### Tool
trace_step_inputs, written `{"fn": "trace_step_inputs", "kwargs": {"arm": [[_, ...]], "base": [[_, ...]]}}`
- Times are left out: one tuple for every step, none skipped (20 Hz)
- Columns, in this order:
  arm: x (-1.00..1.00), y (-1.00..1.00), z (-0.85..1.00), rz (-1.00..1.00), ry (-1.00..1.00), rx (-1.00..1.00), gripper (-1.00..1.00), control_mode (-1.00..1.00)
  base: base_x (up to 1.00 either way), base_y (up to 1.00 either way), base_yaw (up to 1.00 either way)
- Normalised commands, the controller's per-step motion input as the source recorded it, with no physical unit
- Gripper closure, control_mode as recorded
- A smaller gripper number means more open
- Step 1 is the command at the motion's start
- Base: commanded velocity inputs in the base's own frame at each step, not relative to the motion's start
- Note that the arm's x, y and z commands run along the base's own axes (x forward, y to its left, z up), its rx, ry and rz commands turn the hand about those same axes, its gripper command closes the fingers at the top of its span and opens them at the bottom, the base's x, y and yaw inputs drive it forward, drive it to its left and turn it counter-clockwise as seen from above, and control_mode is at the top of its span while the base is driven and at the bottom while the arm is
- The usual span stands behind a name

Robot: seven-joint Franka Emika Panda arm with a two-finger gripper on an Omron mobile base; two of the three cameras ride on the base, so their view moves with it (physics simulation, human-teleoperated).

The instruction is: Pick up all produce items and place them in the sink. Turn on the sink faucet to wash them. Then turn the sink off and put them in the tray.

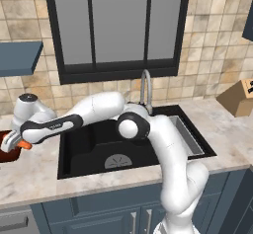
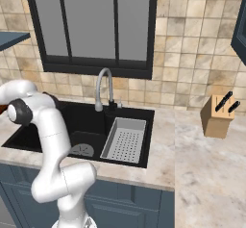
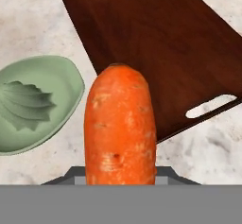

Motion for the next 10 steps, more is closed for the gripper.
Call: {"fn": "trace_step_inputs", "kwargs": {"arm": [[0.31,0.14,-0.11,0.00,0.00,0.00,1.00,-1.00],[0.34,0.14,-0.12,0.00,0.00,0.00,1.00,-1.00],[0.35,0.14,-0.13,0.00,0.00,0.00,1.00,-1.00],[0.35,0.15,-0.11,0.00,0.00,0.00,1.00,-1.00],[0.35,0.16,-0.13,0.00,0.00,0.00,1.00,-1.00],[0.35,0.18,-0.14,0.00,0.00,0.00,1.00,-1.00],[0.32,0.18,-0.16,0.00,0.00,0.00,1.00,-1.00],[0.32,0.19,-0.19,0.00,0.00,0.00,1.00,-1.00],[0.28,0.20,-0.20,0.00,0.00,0.00,1.00,-1.00],[0.28,0.22,-0.21,0.00,0.00,0.00,1.00,-1.00]], "base": [[0.00,0.00,0.00],[0.00,0.00,0.00],[0.00,0.00,0.00],[0.00,0.00,0.00],[0.00,0.00,0.00],[0.00,0.00,0.00],[0.00,0.00,0.00],[0.00,0.00,0.00],[0.00,0.00,0.00],[0.00,0.00,0.00]]}}
